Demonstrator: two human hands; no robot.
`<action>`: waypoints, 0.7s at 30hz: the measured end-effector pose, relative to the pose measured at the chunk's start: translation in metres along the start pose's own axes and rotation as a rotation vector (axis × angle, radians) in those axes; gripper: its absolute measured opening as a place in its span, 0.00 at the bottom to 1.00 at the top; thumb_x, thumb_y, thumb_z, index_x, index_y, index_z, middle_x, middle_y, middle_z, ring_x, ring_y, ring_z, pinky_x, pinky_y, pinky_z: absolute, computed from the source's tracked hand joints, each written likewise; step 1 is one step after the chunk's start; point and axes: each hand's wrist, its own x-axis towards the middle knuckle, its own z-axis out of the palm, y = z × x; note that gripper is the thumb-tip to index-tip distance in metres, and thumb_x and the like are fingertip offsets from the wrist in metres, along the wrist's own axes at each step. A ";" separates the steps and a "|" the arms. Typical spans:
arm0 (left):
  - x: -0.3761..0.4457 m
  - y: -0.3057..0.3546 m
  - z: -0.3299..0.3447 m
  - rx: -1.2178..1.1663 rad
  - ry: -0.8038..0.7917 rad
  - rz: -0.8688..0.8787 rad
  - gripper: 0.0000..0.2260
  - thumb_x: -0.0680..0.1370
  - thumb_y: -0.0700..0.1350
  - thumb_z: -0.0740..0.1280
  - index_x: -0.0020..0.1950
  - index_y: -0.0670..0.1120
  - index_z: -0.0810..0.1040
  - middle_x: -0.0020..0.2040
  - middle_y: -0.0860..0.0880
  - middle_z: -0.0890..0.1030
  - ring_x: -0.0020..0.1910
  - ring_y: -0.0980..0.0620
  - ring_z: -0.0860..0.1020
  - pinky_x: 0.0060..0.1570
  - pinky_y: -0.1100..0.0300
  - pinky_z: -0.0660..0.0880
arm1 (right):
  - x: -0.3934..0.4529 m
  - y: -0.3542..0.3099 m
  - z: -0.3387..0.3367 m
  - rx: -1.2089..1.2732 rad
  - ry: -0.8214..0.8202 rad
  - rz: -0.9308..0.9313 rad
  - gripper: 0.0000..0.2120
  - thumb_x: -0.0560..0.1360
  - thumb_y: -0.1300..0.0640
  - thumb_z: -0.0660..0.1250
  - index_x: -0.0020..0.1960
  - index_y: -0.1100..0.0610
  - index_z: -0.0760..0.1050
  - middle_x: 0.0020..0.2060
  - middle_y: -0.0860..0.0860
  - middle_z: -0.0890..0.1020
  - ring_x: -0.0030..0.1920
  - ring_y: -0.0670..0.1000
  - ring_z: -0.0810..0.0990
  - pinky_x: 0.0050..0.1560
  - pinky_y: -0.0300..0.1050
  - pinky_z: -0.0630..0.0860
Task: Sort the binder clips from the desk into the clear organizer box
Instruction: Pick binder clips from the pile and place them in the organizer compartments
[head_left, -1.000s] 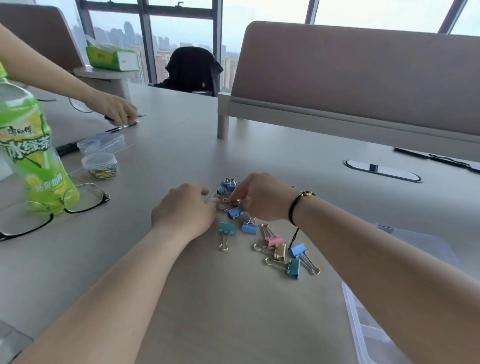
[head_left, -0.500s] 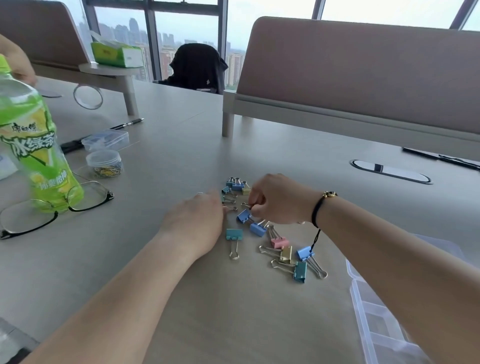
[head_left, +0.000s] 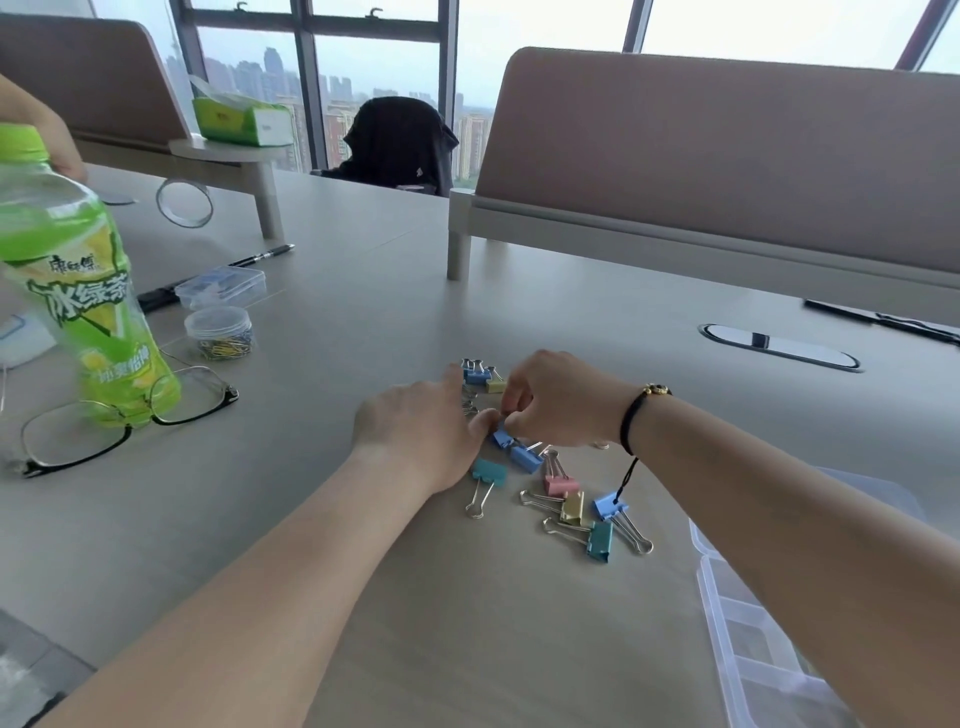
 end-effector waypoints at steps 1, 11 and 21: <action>0.002 0.000 0.000 -0.007 -0.011 0.003 0.23 0.79 0.65 0.53 0.66 0.50 0.65 0.55 0.44 0.81 0.55 0.40 0.79 0.42 0.54 0.68 | 0.000 0.000 0.000 0.002 0.001 0.005 0.07 0.73 0.53 0.70 0.49 0.53 0.84 0.44 0.48 0.85 0.46 0.50 0.82 0.47 0.44 0.80; 0.001 0.007 -0.004 -0.015 -0.057 0.237 0.05 0.83 0.48 0.53 0.51 0.47 0.61 0.52 0.41 0.80 0.46 0.38 0.78 0.38 0.54 0.66 | -0.004 0.010 0.001 0.061 -0.002 0.071 0.07 0.71 0.53 0.69 0.48 0.51 0.84 0.44 0.48 0.85 0.46 0.50 0.83 0.47 0.49 0.83; 0.000 0.008 -0.002 -0.059 -0.052 0.230 0.08 0.82 0.49 0.54 0.50 0.46 0.59 0.48 0.43 0.80 0.37 0.42 0.71 0.36 0.54 0.66 | -0.004 0.014 -0.002 0.184 0.019 0.105 0.06 0.71 0.53 0.69 0.44 0.52 0.84 0.41 0.49 0.85 0.43 0.51 0.84 0.41 0.48 0.84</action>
